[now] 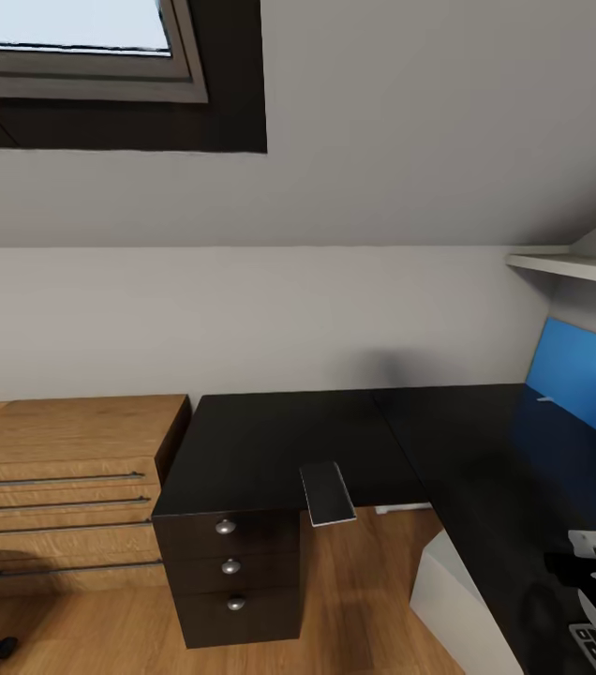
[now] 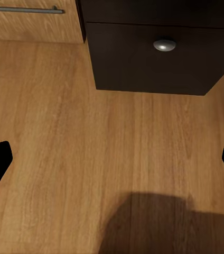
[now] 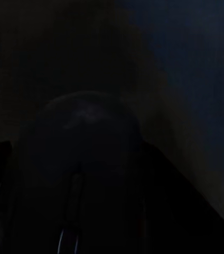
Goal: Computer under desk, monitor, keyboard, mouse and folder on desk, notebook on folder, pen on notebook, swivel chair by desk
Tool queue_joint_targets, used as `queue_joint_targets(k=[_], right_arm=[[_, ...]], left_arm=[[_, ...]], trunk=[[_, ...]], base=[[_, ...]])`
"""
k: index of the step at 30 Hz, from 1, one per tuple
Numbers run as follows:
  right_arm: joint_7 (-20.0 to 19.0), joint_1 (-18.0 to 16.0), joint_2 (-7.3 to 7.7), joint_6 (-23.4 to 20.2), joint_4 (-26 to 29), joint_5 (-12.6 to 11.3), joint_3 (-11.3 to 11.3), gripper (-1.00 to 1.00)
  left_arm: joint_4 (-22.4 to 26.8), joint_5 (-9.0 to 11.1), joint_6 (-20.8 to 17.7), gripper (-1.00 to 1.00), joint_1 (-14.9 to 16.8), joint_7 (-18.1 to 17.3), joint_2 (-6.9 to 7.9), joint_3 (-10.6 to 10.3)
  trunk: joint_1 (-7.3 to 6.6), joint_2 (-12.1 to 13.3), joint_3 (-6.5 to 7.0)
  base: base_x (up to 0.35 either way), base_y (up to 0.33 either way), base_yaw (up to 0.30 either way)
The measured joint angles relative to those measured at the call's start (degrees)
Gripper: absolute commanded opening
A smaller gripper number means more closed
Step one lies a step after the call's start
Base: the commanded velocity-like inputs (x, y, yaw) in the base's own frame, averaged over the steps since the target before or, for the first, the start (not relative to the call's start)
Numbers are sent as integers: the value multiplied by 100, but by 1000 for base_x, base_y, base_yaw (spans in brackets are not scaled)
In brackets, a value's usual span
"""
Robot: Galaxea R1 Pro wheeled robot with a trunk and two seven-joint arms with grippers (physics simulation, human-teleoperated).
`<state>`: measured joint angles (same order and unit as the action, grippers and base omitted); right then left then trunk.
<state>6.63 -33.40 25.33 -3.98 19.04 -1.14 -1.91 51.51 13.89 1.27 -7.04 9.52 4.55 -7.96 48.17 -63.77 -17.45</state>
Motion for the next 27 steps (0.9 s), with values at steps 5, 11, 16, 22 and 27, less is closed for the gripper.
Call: queue_joint_targets(k=[5, 11, 16, 22, 27], right_arm=[[7, 0, -8, -3, -89, 0, 9, -100], [8, 0, -9, -4, -97, -1, 13, -100], [8, 0, -17, 7, -98, 0, 15, -100], [7, 0, -18, 22, -96, 0, 22, -100], [10, 0, -19, 23, -98, 0, 22, -100]], left_arm=[[56, 3, 0, 100, 0, 9, -2, 6], [104, 4, 6, 100, -1, 6, -2, 12], [115, 9, 15, 100, 0, -6, -4, 13], [116, 5, 16, 100, 0, 1, -4, 13], [114, 1, 16, 100, 0, 1, 1, 21]], trunk=[[110, -201, -90], [199, -363, -162], [198, -363, -162], [330, -602, -270], [439, -803, -360]], base=[[-35, 0, 0], [-153, 0, 0], [-16, 0, 0], [-1, 0, 0], [0, 0, 0]])
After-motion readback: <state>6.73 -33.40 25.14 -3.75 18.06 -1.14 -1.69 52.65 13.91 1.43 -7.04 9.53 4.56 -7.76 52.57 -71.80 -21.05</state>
